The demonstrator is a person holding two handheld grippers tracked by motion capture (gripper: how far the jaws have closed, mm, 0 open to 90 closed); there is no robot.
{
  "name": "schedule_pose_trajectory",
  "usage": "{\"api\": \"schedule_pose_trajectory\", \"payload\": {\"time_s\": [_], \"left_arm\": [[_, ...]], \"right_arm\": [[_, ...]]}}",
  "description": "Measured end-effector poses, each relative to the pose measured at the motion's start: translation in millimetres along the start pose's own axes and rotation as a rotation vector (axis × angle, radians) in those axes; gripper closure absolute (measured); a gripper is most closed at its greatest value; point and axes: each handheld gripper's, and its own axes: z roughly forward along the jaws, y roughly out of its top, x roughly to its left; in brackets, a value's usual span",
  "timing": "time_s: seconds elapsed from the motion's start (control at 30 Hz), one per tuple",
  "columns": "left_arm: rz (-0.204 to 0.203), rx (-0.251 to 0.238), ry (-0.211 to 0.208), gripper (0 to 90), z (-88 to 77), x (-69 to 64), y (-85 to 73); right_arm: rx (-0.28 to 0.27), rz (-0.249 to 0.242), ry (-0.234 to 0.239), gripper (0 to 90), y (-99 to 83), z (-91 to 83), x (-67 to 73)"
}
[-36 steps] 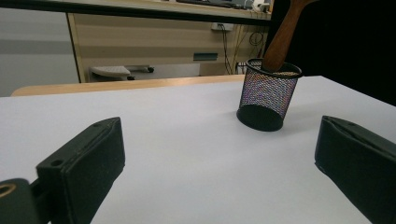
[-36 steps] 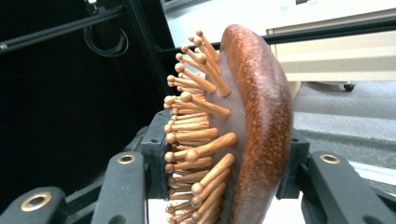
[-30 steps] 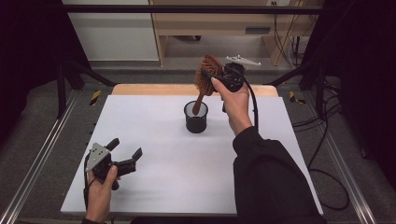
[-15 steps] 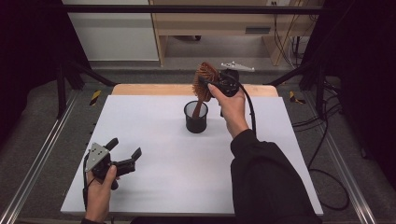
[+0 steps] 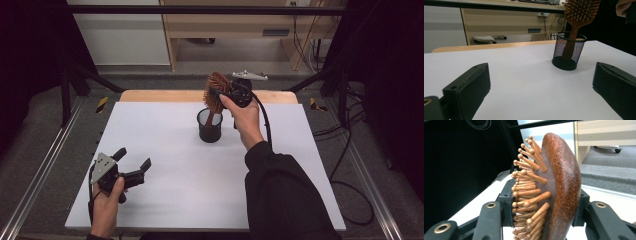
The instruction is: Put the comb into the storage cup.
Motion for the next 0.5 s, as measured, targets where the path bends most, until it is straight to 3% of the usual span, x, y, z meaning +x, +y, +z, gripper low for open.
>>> {"api": "schedule_pose_trajectory", "payload": {"time_s": [0.5], "left_arm": [[0.003,0.006,-0.005,1.6,0.8,-1.3,-0.6]], "right_arm": [[0.030,-0.005,0.020,50.5,-4.6,4.1,2.2]]}}
